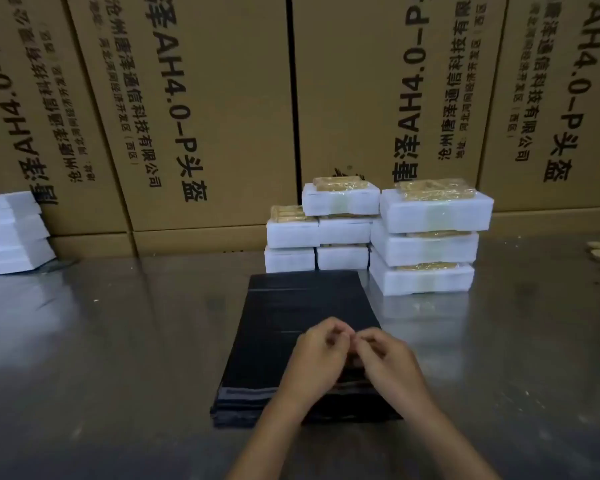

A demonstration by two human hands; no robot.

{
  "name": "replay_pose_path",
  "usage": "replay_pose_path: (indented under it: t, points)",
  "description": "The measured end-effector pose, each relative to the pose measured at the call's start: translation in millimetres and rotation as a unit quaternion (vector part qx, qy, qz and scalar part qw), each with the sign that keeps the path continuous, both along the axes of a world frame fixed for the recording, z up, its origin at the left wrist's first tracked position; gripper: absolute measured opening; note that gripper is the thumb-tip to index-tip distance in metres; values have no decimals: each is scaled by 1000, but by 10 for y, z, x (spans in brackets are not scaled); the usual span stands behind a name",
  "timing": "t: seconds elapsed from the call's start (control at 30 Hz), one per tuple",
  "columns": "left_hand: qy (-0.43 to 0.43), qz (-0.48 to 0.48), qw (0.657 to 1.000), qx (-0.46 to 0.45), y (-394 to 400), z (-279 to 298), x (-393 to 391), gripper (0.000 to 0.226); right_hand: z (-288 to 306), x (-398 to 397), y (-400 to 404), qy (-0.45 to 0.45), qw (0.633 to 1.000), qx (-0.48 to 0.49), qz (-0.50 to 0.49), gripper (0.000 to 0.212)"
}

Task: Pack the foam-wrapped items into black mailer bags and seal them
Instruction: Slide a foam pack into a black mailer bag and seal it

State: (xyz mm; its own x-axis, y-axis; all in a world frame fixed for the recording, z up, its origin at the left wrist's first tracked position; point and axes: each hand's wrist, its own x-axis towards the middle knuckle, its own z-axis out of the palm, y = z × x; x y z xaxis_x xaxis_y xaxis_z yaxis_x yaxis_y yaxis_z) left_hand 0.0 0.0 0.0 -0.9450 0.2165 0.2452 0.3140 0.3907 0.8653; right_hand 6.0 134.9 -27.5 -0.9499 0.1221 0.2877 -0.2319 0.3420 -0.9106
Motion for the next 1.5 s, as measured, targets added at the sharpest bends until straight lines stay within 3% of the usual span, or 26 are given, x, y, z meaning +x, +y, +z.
replay_pose_path:
  t: [0.13, 0.27, 0.47, 0.63, 0.77, 0.87, 0.93, 1.07, 1.23, 1.4, 1.5]
  points:
    - [-28, 56, 998, -27, 166, -56, -532, 19, -77, -496, -75, -52, 997, 38, -41, 19]
    - [-29, 76, 997, 1, 117, -303, -742, 26, -220, -737, -63, -59, 997, 28, -48, 19]
    - [-47, 101, 989, 98, 13, -351, -872, 24, -114, -848, 71, -83, 987, -121, -73, 15]
    - [-52, 113, 982, 140, -82, -411, -923, 22, 488, -1210, 402, -31, 962, -219, -158, 6]
    - [-60, 118, 979, 158, -107, -433, -933, 23, 1061, -1650, 624, -70, 917, -369, -135, 38]
    - [-66, 123, 977, 164, -114, -435, -939, 22, 1258, -1900, 678, -119, 899, -412, -89, 80]
    - [-72, 126, 975, 171, -125, -436, -945, 22, 1326, -2043, 708, -134, 891, -424, -91, 91]
    - [-79, 126, 972, 180, -142, -445, -948, 21, 1427, -2231, 743, -170, 884, -414, -134, 89]
    - [-88, 126, 972, 180, -138, -451, -960, 21, 1376, -2277, 787, -167, 887, -397, -166, 63]
    - [-96, 124, 966, 208, -150, -412, -934, 21, 1245, -1948, 718, -69, 850, -466, -236, 80]
    - [-99, 112, 963, 226, -170, -382, -882, 20, 1114, -1552, 656, 5, 856, -455, -245, 80]
